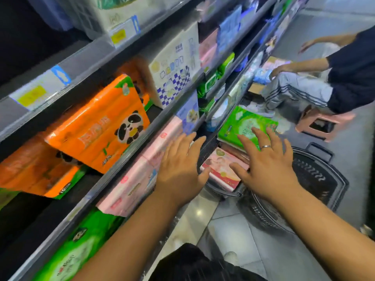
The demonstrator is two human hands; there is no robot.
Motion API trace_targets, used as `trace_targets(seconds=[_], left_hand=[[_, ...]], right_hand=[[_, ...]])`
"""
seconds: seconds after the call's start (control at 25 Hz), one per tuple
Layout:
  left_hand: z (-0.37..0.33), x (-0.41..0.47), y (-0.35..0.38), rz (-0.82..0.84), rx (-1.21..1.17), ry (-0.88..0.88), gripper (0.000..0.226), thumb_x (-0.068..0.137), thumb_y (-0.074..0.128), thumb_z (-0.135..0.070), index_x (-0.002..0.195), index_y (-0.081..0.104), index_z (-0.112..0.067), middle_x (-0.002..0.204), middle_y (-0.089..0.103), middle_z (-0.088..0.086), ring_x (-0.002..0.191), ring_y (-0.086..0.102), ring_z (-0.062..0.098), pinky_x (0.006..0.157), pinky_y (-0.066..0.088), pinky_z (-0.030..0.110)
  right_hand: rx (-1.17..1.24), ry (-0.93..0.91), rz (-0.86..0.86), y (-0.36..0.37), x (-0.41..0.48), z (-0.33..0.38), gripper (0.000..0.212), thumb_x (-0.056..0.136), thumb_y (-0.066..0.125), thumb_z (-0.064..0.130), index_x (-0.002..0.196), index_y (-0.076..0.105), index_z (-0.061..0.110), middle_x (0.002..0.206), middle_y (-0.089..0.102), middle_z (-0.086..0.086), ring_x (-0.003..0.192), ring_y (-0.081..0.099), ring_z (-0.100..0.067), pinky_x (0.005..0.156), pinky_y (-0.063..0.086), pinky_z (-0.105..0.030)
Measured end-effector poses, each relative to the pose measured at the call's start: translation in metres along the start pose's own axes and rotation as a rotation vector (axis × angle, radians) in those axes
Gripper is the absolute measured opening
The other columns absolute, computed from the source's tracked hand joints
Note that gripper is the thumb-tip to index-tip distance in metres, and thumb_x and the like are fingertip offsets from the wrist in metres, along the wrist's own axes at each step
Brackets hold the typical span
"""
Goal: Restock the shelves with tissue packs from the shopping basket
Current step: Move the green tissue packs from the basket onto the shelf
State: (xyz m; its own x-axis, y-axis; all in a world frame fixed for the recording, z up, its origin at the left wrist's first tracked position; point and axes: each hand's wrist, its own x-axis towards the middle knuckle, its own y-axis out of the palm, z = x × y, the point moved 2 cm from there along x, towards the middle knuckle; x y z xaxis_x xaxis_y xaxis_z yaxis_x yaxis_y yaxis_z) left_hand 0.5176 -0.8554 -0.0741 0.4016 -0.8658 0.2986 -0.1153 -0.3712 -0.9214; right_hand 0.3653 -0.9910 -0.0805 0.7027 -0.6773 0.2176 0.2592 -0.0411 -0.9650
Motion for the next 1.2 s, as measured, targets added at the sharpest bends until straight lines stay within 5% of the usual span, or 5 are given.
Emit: trace_targets(seconds=[0.24,0.52,0.76,1.2], left_hand=[[0.002,0.071,0.068,0.192,-0.035,0.038,0.07,0.077,0.067,-0.043,0.139,0.047,-0.016,0.144,0.047,0.01,0.134,0.041,0.032,0.11,0.035,0.049],[0.041,0.188,0.167,0.431,-0.046,0.168,0.074,0.085,0.063,-0.045,0.147,0.034,-0.016,0.152,0.033,0.011,0.141,0.027,0.032,0.116,0.023,0.046],[0.051,0.243,0.274,0.502,-0.057,0.268,0.072,0.078,0.071,-0.043,0.137,0.045,-0.011,0.139,0.048,0.017,0.128,0.045,0.036,0.106,0.038,0.051],[0.076,0.326,0.502,0.567,0.015,0.292,0.083,0.079,0.064,-0.061,0.141,0.042,-0.009,0.138,0.046,0.019,0.129,0.042,0.036,0.11,0.033,0.048]], right_hand=[[-0.025,0.166,0.133,0.051,0.031,-0.053,0.072,0.072,0.075,0.053,0.134,0.055,0.022,0.141,0.048,-0.018,0.134,0.037,-0.043,0.102,0.028,-0.067],[-0.008,0.375,0.239,0.118,0.108,-0.091,0.072,0.084,0.06,0.057,0.146,0.039,0.026,0.155,0.029,-0.011,0.145,0.017,-0.035,0.111,0.015,-0.061],[0.06,0.556,0.317,0.2,0.145,-0.121,0.07,0.084,0.06,0.055,0.144,0.043,0.023,0.152,0.035,-0.013,0.142,0.024,-0.035,0.11,0.022,-0.058],[0.082,0.607,0.416,0.396,0.195,-0.245,0.071,0.084,0.062,0.052,0.144,0.04,0.021,0.152,0.031,-0.014,0.14,0.025,-0.035,0.109,0.023,-0.054]])
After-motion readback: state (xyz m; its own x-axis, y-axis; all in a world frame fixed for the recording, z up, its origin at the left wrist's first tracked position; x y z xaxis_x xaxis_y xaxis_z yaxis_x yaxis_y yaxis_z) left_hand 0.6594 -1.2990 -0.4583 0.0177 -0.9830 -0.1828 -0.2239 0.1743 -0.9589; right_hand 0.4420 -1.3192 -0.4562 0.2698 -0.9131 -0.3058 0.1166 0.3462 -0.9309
